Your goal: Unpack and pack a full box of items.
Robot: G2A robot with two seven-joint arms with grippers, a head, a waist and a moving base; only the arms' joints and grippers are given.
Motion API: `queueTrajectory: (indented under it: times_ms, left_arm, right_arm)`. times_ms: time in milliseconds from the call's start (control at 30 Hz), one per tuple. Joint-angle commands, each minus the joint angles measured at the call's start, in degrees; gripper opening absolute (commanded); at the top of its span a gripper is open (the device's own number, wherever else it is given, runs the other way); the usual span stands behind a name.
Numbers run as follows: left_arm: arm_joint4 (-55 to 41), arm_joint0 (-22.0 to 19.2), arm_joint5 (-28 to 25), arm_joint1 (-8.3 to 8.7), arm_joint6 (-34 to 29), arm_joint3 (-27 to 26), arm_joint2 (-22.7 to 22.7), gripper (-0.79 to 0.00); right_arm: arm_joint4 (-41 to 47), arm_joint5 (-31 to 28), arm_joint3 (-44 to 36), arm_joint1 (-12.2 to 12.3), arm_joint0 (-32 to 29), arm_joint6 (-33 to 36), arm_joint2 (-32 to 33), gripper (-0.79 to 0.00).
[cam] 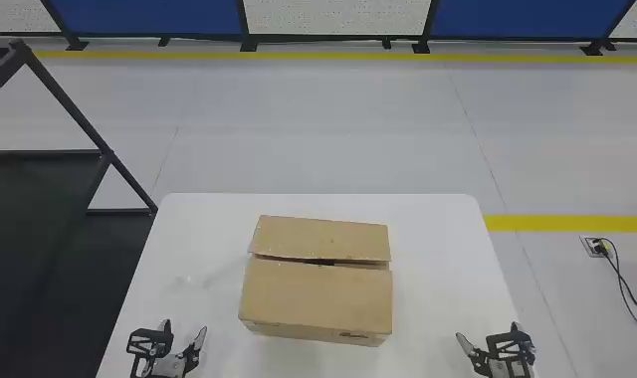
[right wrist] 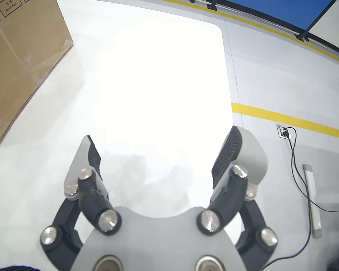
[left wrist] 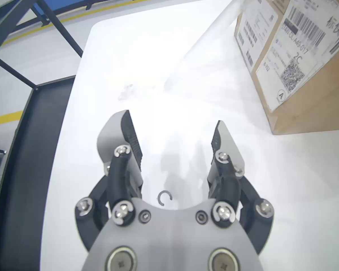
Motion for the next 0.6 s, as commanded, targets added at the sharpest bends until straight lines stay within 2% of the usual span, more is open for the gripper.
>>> queueTrajectory:
  times_ms: [0, 500, 533, 567]
  left_arm:
    - [0.00, 0.00, 0.00, 0.00, 0.00, 0.00, 0.00, -0.214]
    - [0.00, 0.00, 0.00, 0.00, 0.00, 0.00, 0.00, -0.211]
    - [-0.01, -0.05, -0.12, 0.00, 0.16, -0.12, -0.03, 0.000]
    - [-0.06, -0.06, -0.45, 0.01, 0.51, -0.21, -0.15, 0.000]
  right_arm:
    - [0.00, 0.00, 0.00, 0.00, 0.00, 0.00, 0.00, 0.000]
    - [0.00, 0.00, 0.00, 0.00, 0.00, 0.00, 0.00, -0.001]
    - [0.00, 0.00, 0.00, 0.00, 0.00, 0.00, 0.00, 0.000]
    - [0.04, -0.07, -0.04, -0.01, 0.03, -0.02, -0.03, 0.000]
